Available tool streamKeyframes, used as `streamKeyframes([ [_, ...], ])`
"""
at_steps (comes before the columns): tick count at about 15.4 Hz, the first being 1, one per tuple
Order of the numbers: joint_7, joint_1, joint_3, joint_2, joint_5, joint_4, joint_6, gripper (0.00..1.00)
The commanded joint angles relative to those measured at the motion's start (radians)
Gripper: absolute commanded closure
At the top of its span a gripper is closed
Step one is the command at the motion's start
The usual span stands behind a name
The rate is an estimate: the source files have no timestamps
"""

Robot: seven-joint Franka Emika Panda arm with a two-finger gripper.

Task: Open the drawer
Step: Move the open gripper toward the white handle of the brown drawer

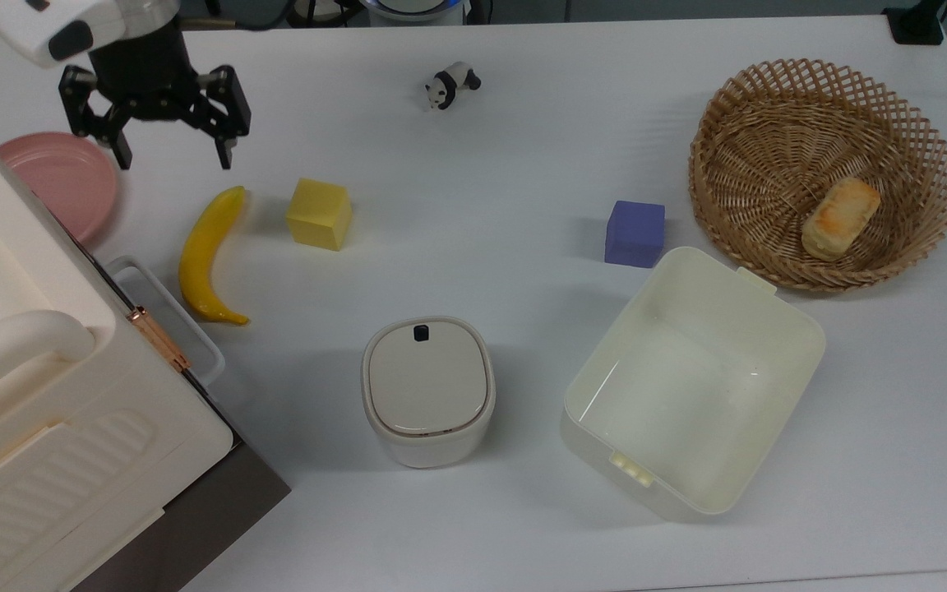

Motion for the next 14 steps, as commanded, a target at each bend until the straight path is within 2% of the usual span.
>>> streamKeyframes([
  [1, -0.062, 0.01, 0.002, 0.051, -0.07, 0.012, 0.082, 0.0],
  [2, -0.063, 0.01, 0.006, 0.066, -0.093, 0.021, 0.106, 0.0],
  [6, -0.062, 0.01, 0.006, 0.111, -0.101, 0.06, 0.14, 0.0],
  [14, -0.066, 0.01, 0.006, 0.121, -0.099, 0.061, 0.142, 0.0],
])
